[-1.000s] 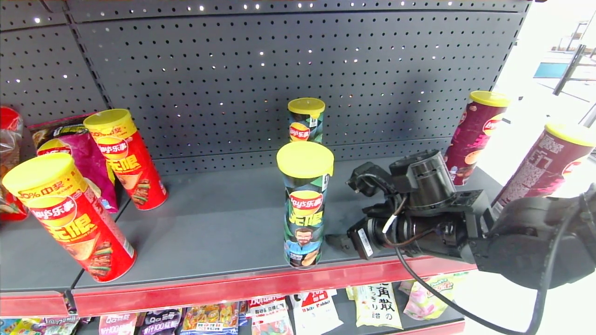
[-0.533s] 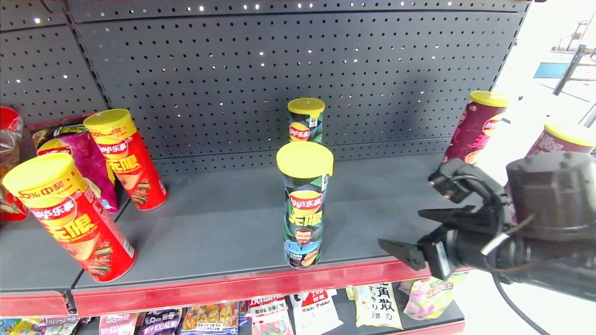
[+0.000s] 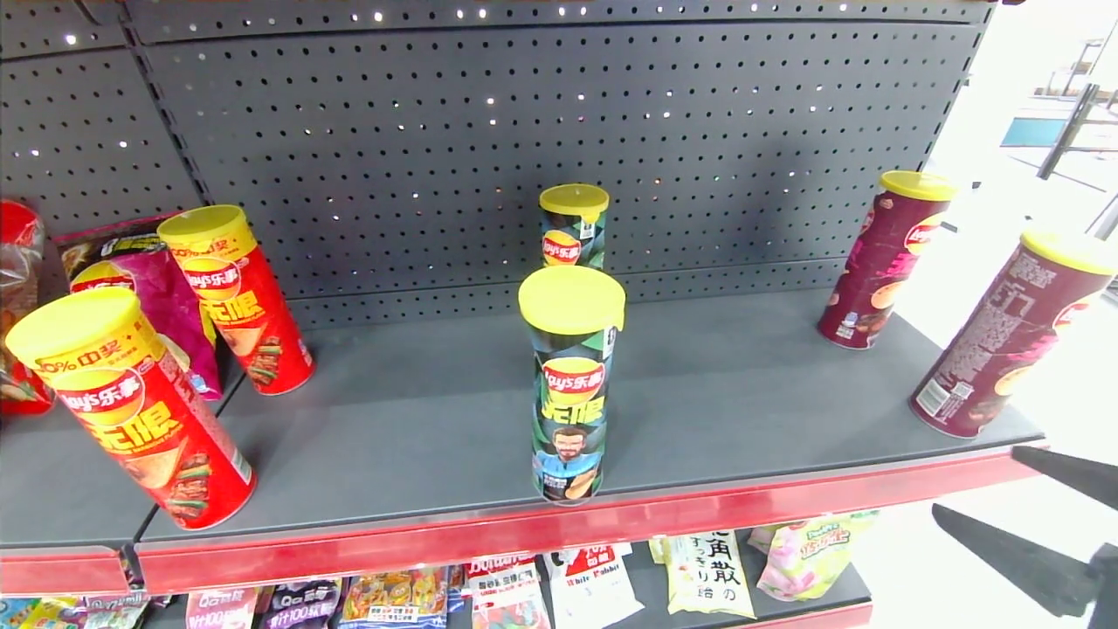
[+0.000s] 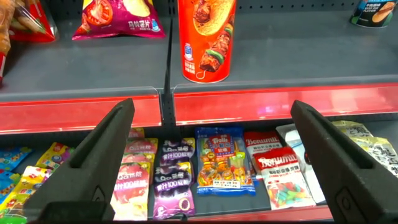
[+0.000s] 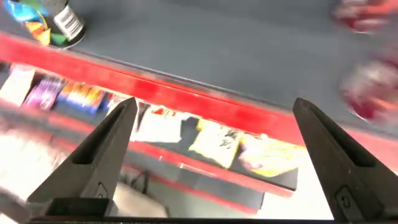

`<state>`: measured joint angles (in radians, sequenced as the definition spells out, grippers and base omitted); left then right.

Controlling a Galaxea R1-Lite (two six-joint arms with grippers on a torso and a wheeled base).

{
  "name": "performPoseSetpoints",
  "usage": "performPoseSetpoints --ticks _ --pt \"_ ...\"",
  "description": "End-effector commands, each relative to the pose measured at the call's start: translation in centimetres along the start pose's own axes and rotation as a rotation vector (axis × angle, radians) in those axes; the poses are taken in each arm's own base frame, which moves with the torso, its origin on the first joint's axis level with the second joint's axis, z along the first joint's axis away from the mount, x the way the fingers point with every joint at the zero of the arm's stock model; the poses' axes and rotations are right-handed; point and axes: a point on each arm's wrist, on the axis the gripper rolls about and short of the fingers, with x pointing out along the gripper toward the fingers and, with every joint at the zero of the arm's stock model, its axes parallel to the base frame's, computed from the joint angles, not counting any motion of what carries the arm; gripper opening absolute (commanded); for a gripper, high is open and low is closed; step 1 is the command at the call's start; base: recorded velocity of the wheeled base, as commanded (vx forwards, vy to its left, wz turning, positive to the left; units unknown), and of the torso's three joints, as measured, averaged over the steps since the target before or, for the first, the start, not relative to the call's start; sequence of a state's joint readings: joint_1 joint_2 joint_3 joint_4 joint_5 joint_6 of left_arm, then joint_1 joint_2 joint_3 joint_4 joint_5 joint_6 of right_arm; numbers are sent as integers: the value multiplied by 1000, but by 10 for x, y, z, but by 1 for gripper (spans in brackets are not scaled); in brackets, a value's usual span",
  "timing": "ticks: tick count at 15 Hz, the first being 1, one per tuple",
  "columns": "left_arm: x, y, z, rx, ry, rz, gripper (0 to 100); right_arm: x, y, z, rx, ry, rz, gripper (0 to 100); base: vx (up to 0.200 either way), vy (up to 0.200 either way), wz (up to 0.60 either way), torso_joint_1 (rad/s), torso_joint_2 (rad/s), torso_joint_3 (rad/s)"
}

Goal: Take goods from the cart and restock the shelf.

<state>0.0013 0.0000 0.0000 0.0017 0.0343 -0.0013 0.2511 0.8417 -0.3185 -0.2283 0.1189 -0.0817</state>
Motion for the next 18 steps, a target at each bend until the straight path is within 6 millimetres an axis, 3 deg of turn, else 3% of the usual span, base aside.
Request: performPoseSetpoints --ticks 1,3,6,18 --pt "0 0 0 0 0 0 100 -61 14 -86 11 -235 -204 100 0 0 0 0 0 0" --pt "0 0 0 0 0 1 100 -78 25 -118 59 -295 -274 100 0 0 0 0 0 0" --pt "0 0 0 0 0 1 100 -81 23 -116 82 -274 -377 100 0 0 0 0 0 0" --pt "0 0 0 0 0 1 100 -76 22 -123 97 -280 -383 100 0 0 0 0 0 0"
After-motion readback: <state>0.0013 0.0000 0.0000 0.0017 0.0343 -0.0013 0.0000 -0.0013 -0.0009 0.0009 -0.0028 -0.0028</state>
